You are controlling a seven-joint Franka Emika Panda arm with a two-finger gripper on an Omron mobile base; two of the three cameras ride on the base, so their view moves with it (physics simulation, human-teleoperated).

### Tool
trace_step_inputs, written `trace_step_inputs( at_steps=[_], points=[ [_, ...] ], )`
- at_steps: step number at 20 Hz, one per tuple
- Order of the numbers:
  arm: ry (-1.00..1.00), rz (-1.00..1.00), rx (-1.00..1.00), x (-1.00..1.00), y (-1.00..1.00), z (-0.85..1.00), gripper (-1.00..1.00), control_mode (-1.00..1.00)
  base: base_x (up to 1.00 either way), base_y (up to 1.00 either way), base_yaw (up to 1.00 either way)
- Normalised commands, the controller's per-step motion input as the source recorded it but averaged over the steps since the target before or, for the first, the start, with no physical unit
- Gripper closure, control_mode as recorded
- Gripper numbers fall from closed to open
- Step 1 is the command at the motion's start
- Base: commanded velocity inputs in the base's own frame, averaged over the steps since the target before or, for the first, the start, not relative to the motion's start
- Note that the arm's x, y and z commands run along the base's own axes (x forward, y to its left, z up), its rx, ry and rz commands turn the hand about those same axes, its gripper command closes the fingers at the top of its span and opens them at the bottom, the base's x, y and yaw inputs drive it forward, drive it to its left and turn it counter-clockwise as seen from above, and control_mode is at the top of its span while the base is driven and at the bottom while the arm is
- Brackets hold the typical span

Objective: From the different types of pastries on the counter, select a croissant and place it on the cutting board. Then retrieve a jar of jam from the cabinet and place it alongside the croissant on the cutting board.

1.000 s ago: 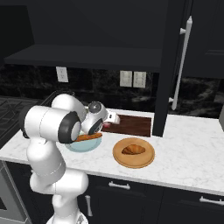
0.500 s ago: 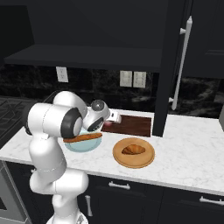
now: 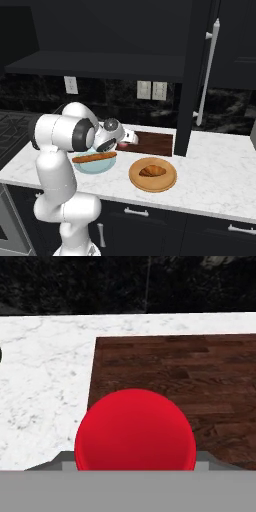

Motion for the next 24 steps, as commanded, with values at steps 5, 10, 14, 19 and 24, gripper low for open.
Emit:
trace_step_inputs(
  at_steps=[5, 10, 14, 19, 24],
  points=[
    [0.05, 0.0, 0.0, 0.0, 0.0, -0.3, 1.0, -1.0, 0.0, 0.0, 0.0],
    [0.05, 0.04, 0.0, 0.35, -0.01, 0.0, 1.0, -1.0, 0.0, 0.0, 0.0],
    [0.03, 0.12, 0.0, 0.77, -0.03, 0.61, 1.0, -1.0, 0.0, 0.0, 0.0],
    [0.03, 0.0, -0.03, 0.13, -0.03, -0.23, 1.0, -1.0, 0.0, 0.0, 0.0],
    [0.02, 0.0, -0.03, 0.05, 0.0, -0.26, 1.0, -1.0, 0.0, 0.0, 0.0]
  ],
)
